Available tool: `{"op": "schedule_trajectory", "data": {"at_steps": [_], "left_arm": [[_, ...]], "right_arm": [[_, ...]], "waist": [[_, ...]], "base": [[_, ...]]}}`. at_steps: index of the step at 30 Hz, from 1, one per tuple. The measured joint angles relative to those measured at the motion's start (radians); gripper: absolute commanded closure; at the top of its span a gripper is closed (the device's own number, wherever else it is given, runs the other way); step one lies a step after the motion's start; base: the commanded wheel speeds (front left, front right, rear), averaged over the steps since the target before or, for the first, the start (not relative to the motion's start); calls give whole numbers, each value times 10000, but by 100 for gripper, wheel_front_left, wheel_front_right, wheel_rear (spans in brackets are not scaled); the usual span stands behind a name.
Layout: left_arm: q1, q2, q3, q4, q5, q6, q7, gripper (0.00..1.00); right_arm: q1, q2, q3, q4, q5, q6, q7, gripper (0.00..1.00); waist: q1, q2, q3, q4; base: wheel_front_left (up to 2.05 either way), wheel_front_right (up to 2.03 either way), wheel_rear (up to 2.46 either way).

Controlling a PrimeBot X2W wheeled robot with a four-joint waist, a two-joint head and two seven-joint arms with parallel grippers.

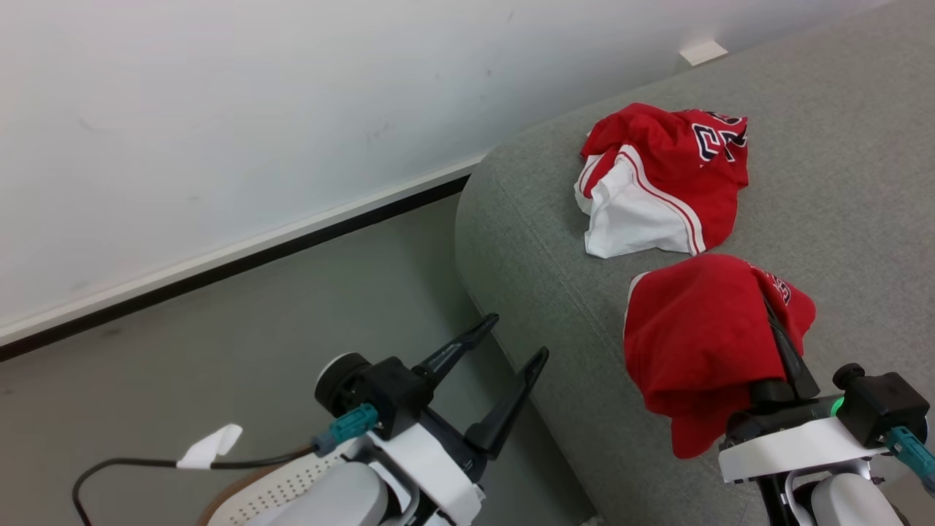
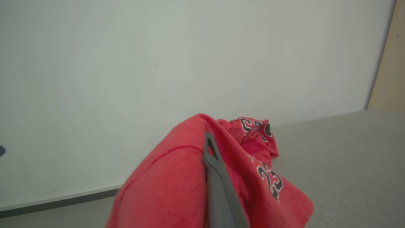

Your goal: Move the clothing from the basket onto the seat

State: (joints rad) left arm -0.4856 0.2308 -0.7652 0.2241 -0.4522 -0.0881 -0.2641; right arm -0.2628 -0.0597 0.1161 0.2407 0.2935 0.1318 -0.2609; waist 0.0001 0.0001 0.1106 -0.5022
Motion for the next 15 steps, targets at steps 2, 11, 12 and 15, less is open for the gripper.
{"op": "schedule_trajectory", "data": {"at_steps": [2, 11, 12, 15], "left_arm": [[9, -15, 58, 23, 40, -58, 0, 0], [11, -115, 144, 157, 184, -257, 0, 0], [3, -98, 161, 161, 194, -261, 0, 0], [-77, -31, 157, 130, 217, -293, 0, 0]], "right_arm": [[-1, 13, -36, -42, -12, 0, 0, 100], [-286, -92, -320, -146, -128, 0, 0, 100], [-423, -173, -380, -151, -136, 0, 0, 100], [-848, -568, -631, -73, -213, 0, 0, 100]], "waist": [[0, 0, 72, -63], [0, 0, 266, 152], [0, 0, 315, 201], [0, 0, 515, 385]], "base": [[0, 0, 0], [0, 0, 0], [0, 0, 0], [0, 0, 0]]}}
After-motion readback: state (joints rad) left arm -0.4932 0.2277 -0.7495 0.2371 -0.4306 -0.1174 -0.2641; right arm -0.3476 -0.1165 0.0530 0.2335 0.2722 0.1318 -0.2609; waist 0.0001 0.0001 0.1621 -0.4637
